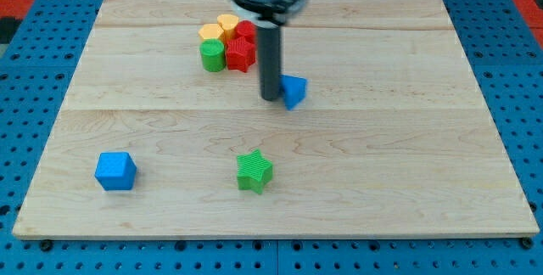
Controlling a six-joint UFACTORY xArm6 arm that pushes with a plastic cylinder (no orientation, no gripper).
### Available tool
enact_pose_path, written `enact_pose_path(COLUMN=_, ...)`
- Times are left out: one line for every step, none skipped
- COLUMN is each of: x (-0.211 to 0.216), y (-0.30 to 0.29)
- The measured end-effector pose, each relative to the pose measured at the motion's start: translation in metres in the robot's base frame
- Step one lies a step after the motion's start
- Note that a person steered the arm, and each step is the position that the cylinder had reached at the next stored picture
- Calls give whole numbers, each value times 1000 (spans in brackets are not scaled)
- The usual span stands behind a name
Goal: Push blue triangle towards bottom right
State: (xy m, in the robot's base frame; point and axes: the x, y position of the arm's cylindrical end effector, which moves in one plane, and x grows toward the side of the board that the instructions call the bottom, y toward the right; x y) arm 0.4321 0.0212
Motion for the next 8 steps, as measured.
enact_pose_path(x=-15, y=11)
enact_pose_path(x=-51, y=-11)
enact_pose_path(x=-31, y=23)
enact_pose_path(x=23, y=57)
enact_pose_path(x=18, y=102)
enact_pose_path(x=-14, y=104)
enact_pose_path(x=4, y=137)
enact_pose_path(x=48, y=135)
